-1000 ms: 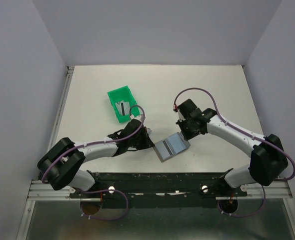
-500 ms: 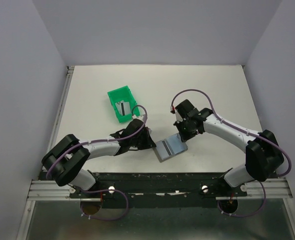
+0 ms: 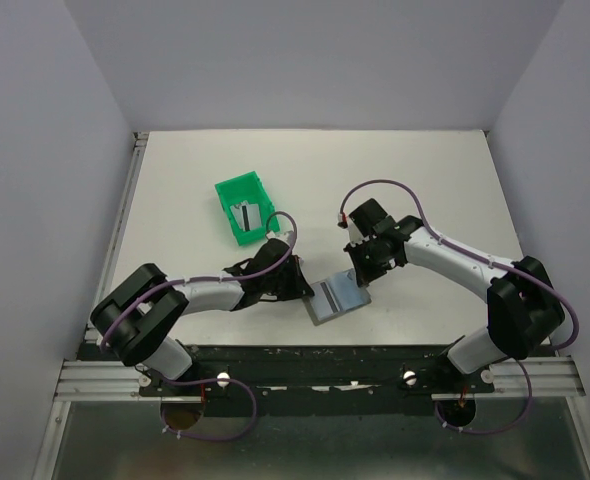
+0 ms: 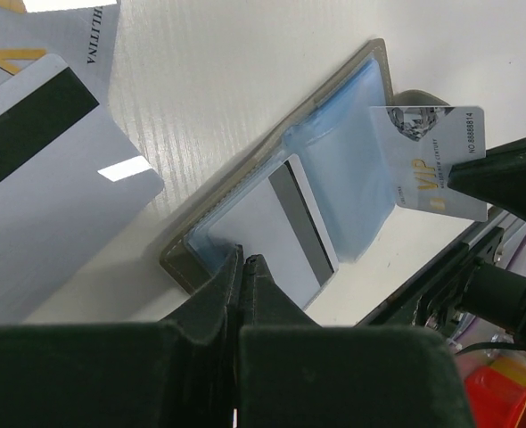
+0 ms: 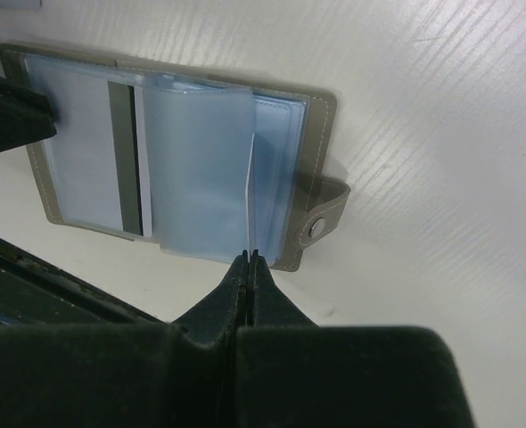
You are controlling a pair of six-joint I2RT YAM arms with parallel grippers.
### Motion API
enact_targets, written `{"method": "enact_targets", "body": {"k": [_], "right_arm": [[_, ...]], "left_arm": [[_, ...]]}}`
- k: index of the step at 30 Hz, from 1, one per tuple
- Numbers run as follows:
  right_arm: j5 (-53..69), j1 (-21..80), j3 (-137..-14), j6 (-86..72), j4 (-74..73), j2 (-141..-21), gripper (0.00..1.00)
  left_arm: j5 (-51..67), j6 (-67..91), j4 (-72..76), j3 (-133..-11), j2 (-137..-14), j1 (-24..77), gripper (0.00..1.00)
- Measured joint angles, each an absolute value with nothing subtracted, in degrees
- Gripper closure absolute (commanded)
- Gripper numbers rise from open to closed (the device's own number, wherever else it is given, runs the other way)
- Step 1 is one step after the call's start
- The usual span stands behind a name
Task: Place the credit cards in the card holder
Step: Turn over the card holder at the center of the board.
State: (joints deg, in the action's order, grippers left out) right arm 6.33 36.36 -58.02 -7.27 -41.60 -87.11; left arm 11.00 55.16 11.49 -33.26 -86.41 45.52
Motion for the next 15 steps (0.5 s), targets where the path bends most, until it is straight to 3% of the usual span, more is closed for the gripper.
{"method": "enact_targets", "body": {"k": [15], "right_arm": [[12.5, 36.4, -57.6, -9.0, -39.0, -87.1, 1.00]], "left_arm": [[11.5, 55.7, 12.8, -33.1, -87.5, 45.6, 1.00]]}}
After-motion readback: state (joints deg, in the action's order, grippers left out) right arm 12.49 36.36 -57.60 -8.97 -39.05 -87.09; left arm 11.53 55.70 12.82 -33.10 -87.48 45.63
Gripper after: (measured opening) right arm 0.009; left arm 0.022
